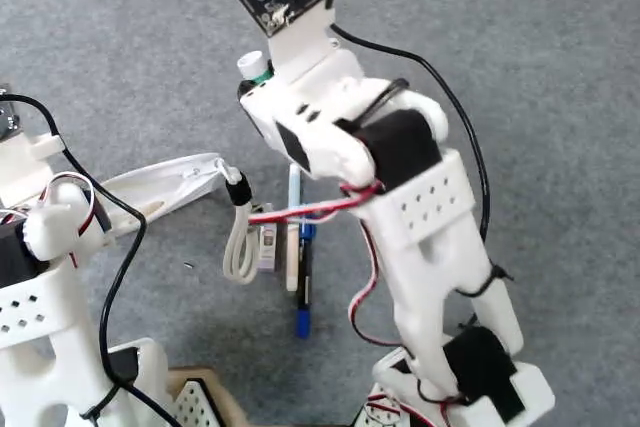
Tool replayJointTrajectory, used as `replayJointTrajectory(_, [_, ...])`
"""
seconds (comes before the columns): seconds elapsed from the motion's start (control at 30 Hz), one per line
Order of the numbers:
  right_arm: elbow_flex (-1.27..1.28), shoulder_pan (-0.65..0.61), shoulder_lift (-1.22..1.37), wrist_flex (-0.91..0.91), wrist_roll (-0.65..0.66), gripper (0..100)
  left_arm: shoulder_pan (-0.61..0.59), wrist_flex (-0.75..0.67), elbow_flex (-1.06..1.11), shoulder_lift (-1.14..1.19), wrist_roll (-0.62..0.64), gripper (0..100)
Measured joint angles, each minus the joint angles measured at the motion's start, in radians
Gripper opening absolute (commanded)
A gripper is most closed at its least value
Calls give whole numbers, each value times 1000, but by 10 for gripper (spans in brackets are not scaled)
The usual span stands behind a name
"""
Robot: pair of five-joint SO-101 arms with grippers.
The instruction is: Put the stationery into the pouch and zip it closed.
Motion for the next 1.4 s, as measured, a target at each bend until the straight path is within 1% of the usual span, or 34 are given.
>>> replayJointTrajectory(0.1, [0, -21, -34, -11, 0, 13, 0, 0, 0, 0, 0, 29])
replayJointTrajectory(0.3, [0, -80, -98, -103, 0, 12, 0, 0, 0, 0, 0, 29])
replayJointTrajectory(0.5, [0, -189, -138, -144, 0, 12, 0, 0, 0, 0, 0, 29])
replayJointTrajectory(0.83, [0, -356, -140, -146, 0, 12, 0, 0, 0, 0, 0, 29])
replayJointTrajectory(0.97, [0, -368, -140, -146, 0, 12, 0, 0, 0, 0, 0, 29])
replayJointTrajectory(1.13, [0, -373, -140, -104, 0, 12, 0, 0, 0, 0, 0, 29])
replayJointTrajectory(1.4, [3, -374, -140, -115, 0, 12, 0, 0, 0, 0, 0, 29])
